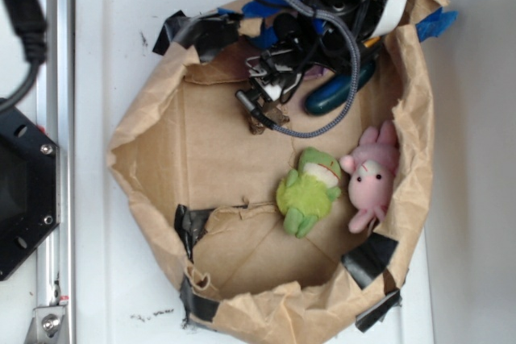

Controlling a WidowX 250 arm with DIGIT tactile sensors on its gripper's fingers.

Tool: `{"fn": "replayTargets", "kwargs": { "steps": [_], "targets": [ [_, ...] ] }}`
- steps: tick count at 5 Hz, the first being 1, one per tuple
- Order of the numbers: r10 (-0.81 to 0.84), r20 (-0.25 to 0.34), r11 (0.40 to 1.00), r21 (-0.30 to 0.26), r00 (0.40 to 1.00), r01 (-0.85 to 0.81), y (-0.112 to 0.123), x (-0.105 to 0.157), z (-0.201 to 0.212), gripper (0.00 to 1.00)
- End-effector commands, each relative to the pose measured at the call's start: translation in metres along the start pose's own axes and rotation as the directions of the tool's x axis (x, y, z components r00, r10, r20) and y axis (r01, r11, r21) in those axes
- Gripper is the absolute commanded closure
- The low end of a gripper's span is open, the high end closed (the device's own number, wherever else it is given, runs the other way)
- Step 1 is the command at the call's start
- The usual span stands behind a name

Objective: Grab the rock.

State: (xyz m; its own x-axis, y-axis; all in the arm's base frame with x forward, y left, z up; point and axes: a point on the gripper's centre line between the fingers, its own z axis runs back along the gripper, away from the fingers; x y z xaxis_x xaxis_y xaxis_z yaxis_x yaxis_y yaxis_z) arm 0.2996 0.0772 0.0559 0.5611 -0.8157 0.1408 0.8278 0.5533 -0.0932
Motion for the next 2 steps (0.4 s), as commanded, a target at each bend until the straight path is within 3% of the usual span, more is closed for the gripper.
{"fn": "replayTargets", "kwargs": {
  "steps": [1,2],
  "targets": [
    [-0.056,0.011,0.998,0.036,0.998,0.056,-0.0058,0.001,0.0161,0.0],
    [-0.082,0.022,0.996,0.044,0.996,0.081,-0.0156,0.0056,0.0209,0.0]
  ]
}}
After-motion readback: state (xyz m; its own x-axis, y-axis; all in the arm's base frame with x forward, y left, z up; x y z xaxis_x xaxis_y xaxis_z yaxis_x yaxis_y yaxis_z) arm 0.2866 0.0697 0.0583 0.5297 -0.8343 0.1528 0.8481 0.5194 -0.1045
